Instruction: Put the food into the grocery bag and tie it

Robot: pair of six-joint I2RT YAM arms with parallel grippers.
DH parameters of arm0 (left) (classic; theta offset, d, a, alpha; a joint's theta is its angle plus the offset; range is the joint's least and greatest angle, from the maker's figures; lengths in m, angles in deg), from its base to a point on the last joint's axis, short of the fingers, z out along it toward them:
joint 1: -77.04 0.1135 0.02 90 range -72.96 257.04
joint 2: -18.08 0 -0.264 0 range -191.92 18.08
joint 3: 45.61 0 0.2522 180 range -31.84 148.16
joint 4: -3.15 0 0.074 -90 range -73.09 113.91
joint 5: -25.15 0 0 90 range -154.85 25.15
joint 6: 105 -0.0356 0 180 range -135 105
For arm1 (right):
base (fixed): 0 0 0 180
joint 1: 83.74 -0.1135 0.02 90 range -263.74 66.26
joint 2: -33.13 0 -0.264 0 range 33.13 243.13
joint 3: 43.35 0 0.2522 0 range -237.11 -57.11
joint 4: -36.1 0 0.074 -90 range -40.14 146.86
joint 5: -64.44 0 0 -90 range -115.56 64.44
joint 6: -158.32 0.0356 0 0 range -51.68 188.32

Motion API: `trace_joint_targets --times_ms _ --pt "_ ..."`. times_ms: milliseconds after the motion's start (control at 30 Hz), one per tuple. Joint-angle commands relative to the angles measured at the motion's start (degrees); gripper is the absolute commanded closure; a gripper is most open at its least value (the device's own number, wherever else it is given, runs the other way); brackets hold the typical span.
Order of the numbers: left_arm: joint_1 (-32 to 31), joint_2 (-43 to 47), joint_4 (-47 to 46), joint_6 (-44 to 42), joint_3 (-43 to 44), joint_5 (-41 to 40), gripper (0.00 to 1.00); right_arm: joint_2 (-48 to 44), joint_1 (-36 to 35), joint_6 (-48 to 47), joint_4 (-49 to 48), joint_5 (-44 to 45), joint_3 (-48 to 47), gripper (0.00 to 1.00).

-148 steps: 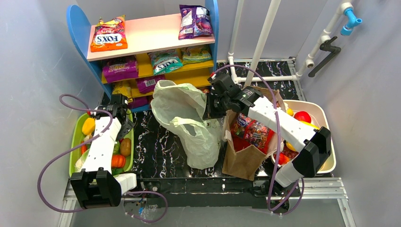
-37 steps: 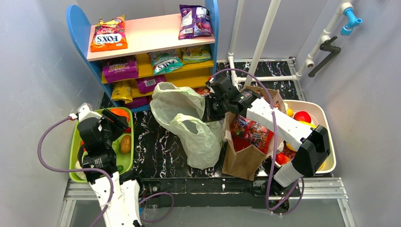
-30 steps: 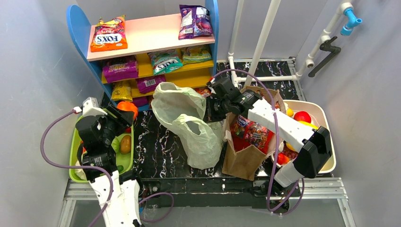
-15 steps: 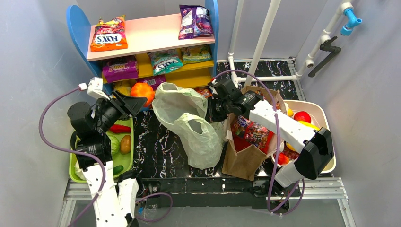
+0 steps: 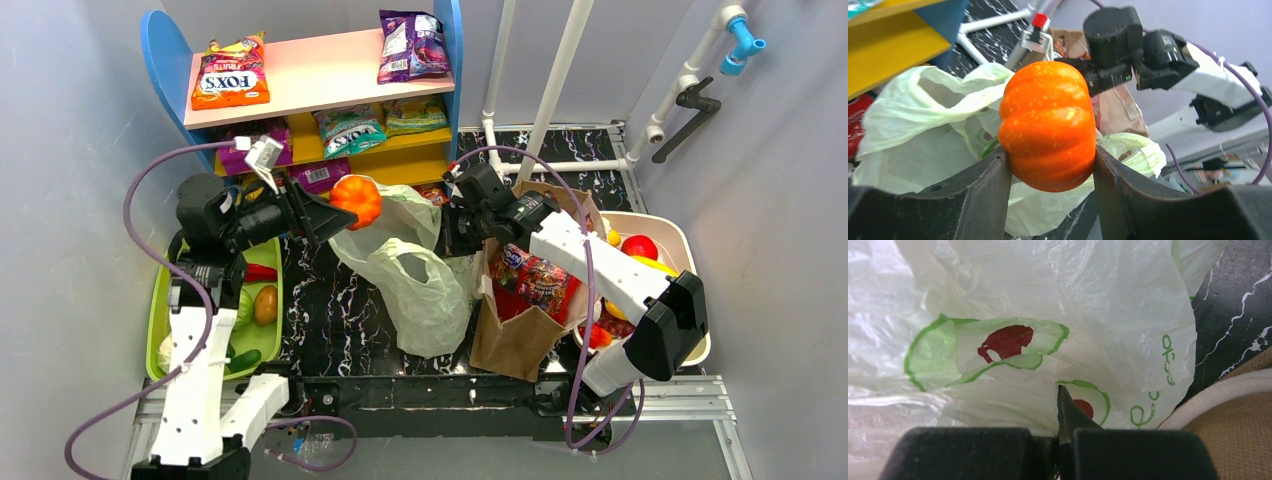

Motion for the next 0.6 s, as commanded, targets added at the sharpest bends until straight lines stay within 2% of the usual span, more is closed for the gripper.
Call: trace_joint_targets --times_ms 0,567 --pt "-4.52 -2.11 -0.28 -5.32 1.92 0.61 1.0 -1.93 1.24 -1.13 -0.36 1.04 -0.37 0.99" --pt "-18.08 -9.37 3.16 -12.18 0.01 -10.79 1.0 -2.37 4.56 -1.99 0.12 0.37 -0.01 0.99"
